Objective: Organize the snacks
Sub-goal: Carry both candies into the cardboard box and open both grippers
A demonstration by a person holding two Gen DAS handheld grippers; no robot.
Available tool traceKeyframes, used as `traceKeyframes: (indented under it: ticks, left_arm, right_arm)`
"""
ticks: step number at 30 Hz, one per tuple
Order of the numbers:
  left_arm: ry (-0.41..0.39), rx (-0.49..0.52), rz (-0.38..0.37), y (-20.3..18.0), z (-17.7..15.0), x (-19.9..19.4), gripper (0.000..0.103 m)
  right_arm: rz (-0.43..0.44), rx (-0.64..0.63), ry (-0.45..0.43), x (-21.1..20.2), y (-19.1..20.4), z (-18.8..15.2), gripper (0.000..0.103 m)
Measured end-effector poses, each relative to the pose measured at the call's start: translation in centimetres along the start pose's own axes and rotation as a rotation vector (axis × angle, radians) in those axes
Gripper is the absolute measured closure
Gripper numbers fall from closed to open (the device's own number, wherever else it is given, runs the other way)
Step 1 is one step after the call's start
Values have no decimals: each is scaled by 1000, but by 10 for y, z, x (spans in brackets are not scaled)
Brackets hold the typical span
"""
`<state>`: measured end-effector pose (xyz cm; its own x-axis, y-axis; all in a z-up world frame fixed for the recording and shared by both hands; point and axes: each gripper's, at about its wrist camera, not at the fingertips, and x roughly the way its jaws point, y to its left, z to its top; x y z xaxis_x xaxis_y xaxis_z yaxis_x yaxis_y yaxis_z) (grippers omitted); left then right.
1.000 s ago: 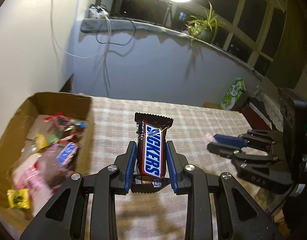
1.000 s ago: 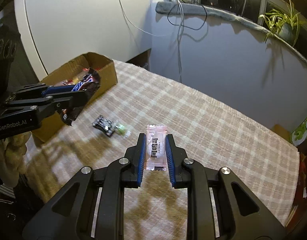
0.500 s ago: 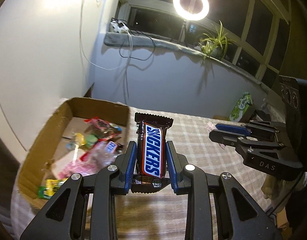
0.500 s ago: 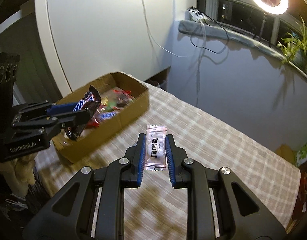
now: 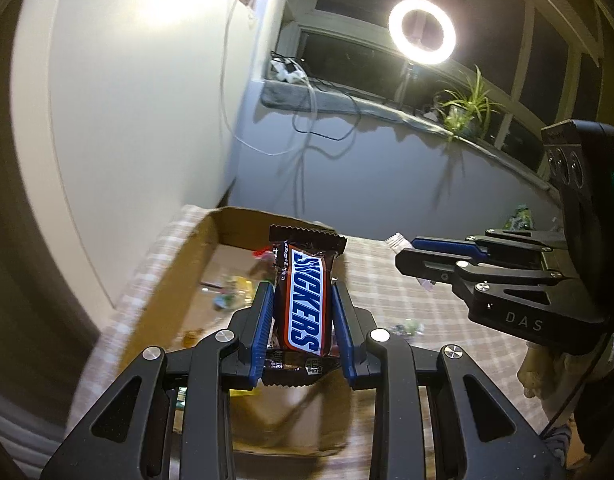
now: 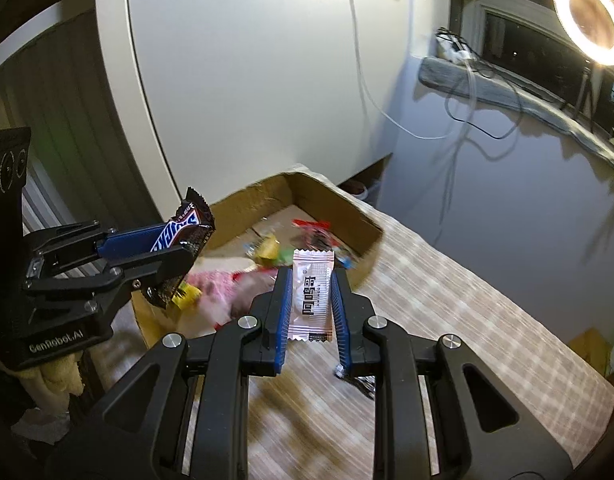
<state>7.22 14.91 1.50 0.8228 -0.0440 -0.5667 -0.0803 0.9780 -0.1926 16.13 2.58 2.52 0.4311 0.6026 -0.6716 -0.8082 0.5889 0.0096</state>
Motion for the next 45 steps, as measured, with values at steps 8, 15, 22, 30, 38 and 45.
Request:
traceKeyframes:
  ticks: [8, 15, 22, 30, 38, 45]
  left_arm:
    - [-8, -17, 26, 22, -1, 1, 75]
    - [-7, -24, 48, 35, -2, 2, 75]
    - [2, -34, 58, 42, -1, 6, 75]
    - [5, -42, 70, 46, -1, 8, 75]
    - [-1, -44, 89, 48, -1, 6, 73]
    - [-9, -46, 100, 50, 0, 3, 61]
  right_arm:
    - [24, -19, 22, 26, 17, 13, 83]
    - [43, -16, 42, 49, 21, 20, 83]
    - [57, -6, 61, 63, 21, 22, 83]
    - [59, -11, 72, 71, 24, 23, 82]
    - [20, -6, 56, 68, 23, 24, 47]
    - [-10, -6, 37, 62, 22, 25, 28]
